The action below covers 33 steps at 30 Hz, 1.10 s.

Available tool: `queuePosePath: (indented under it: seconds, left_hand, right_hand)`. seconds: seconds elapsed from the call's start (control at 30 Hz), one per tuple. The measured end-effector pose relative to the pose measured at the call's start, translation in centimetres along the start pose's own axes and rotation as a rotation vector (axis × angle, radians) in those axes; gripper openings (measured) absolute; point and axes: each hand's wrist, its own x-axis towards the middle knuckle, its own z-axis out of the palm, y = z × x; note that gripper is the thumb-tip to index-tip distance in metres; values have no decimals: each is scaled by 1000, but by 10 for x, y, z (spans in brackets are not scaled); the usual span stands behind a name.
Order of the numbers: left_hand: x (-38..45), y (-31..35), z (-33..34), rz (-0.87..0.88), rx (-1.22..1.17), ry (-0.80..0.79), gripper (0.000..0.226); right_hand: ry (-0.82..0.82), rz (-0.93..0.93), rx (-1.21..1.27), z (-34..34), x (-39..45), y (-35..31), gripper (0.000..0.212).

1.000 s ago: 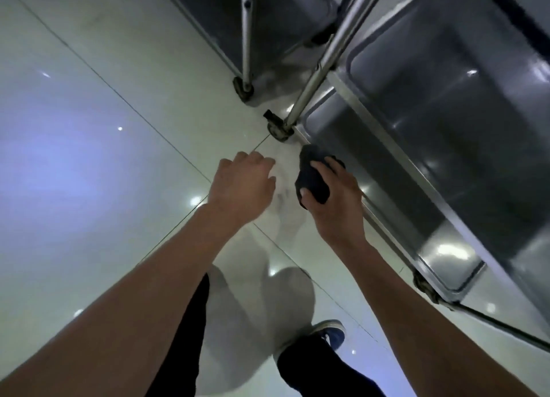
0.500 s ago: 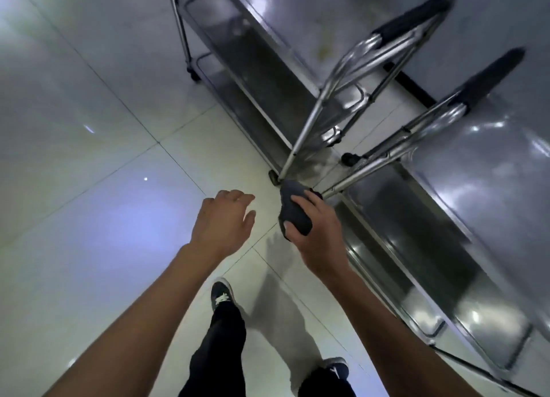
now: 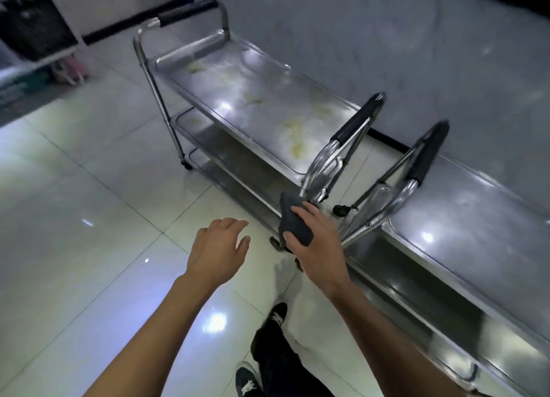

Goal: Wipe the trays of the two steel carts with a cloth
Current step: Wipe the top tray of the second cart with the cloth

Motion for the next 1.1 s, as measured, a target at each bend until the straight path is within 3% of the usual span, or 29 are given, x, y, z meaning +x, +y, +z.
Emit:
queuePosePath:
  seconds: [0.33,0.73,1.1]
  left_hand:
    - [133,-13,-32,61,117,-61,42]
    - [246,-94,-61,30,51,-72,41]
    - [390,-175,-84,281,-42,-166,38]
  right_hand:
    - [21,65,147,24,132,9,53]
    - [-62,71,44,80,259,-18,52]
    - [51,300,-69,145,335,-53,53]
